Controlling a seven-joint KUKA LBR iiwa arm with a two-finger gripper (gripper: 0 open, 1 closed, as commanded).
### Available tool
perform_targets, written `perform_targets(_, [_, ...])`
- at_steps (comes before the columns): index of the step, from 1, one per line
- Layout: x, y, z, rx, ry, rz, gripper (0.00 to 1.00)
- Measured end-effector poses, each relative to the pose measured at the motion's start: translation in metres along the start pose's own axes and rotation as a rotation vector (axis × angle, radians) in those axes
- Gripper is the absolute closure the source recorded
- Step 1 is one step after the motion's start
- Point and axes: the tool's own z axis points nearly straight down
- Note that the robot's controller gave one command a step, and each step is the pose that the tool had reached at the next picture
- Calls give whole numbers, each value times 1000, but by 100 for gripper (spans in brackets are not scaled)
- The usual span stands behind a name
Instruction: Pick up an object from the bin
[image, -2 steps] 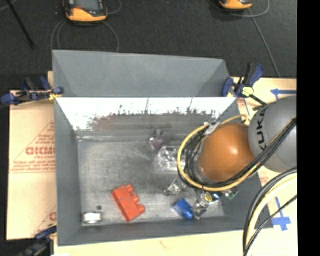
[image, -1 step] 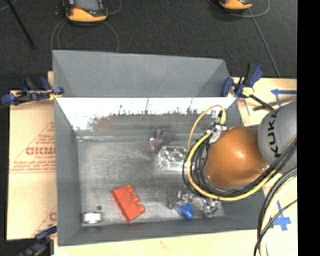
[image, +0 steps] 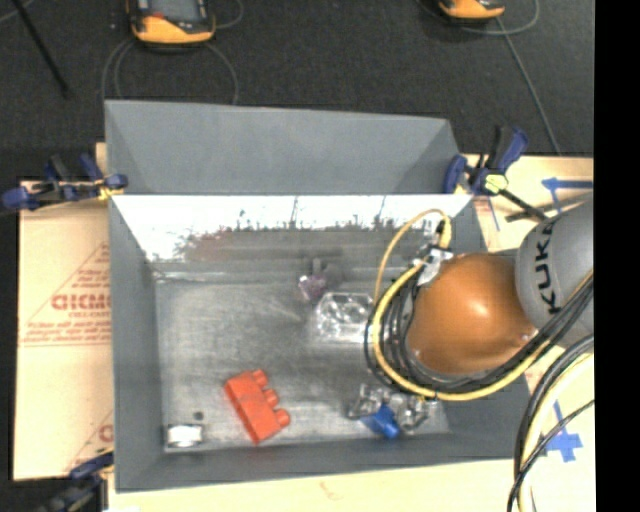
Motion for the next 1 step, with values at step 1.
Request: perform_targets(1, [-2, -30, -130, 5, 3, -19, 100])
